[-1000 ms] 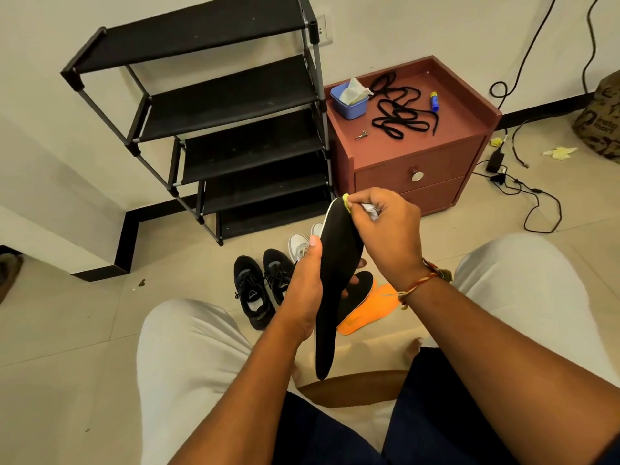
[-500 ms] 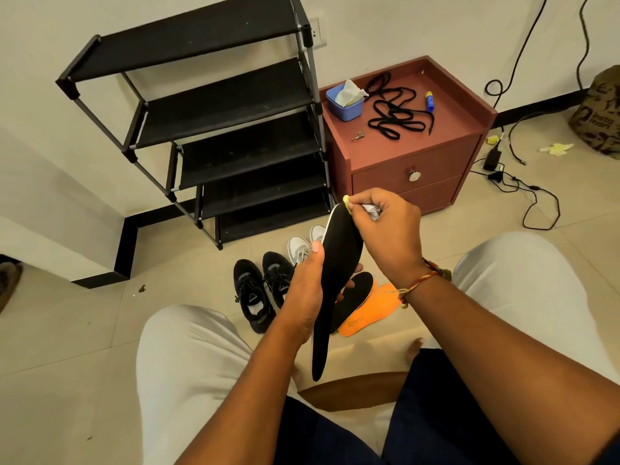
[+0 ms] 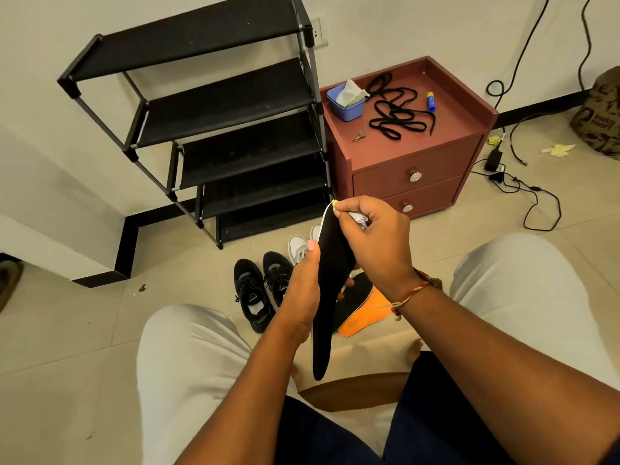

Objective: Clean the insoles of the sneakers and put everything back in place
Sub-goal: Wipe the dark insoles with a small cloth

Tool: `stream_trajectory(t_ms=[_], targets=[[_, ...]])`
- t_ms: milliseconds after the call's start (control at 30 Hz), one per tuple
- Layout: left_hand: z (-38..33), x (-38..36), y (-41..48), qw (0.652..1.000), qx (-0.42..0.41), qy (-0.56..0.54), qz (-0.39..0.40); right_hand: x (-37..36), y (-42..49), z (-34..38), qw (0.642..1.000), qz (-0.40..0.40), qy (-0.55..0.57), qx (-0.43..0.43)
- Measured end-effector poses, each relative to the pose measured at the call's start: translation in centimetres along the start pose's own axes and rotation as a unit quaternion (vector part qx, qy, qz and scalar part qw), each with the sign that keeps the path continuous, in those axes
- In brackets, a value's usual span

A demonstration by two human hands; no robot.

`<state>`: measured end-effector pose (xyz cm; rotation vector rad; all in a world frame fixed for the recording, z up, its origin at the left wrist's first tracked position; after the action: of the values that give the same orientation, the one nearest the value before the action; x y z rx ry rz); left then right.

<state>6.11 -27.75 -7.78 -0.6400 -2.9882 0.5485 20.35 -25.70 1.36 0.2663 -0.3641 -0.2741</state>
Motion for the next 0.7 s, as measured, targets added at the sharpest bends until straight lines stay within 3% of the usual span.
stream_trajectory(t_ms=[200, 300, 500, 600, 700], targets=[[-0.7, 0.6, -0.2, 1.000, -0.011, -0.018, -0.020, -1.7, -1.4, 2.4, 0.997, 0.044, -0.010, 0.061], [-1.0, 1.4, -0.4, 0.996, -0.023, -0.078, -0.036, -3.4, -2.7, 4.1, 0.991, 0.074, -0.020, 0.113], [-1.2, 1.1, -0.6, 0.994, -0.024, -0.104, -0.025, -3.4, -2.4, 3.8, 0.983, 0.049, -0.081, 0.158], [-0.8, 0.8, -0.5, 0.993, -0.001, -0.113, -0.016, -1.9, -0.8, 2.2, 0.989, 0.025, -0.078, 0.121], [-0.4, 0.4, -0.4, 0.988, 0.017, -0.156, -0.002, 0.5, 0.9, -1.1, 0.998, -0.011, -0.062, 0.026]])
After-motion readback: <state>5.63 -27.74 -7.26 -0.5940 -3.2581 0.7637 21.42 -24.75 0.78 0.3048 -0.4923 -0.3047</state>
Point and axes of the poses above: each hand's wrist, its own y-axis towards the middle knuckle, its own x-axis out of the back of the hand, z = x × y, the point moved 10 cm from there along y, towards the middle knuckle, and after that the axes turned 8 degrees about z, right-handed, at the moved point
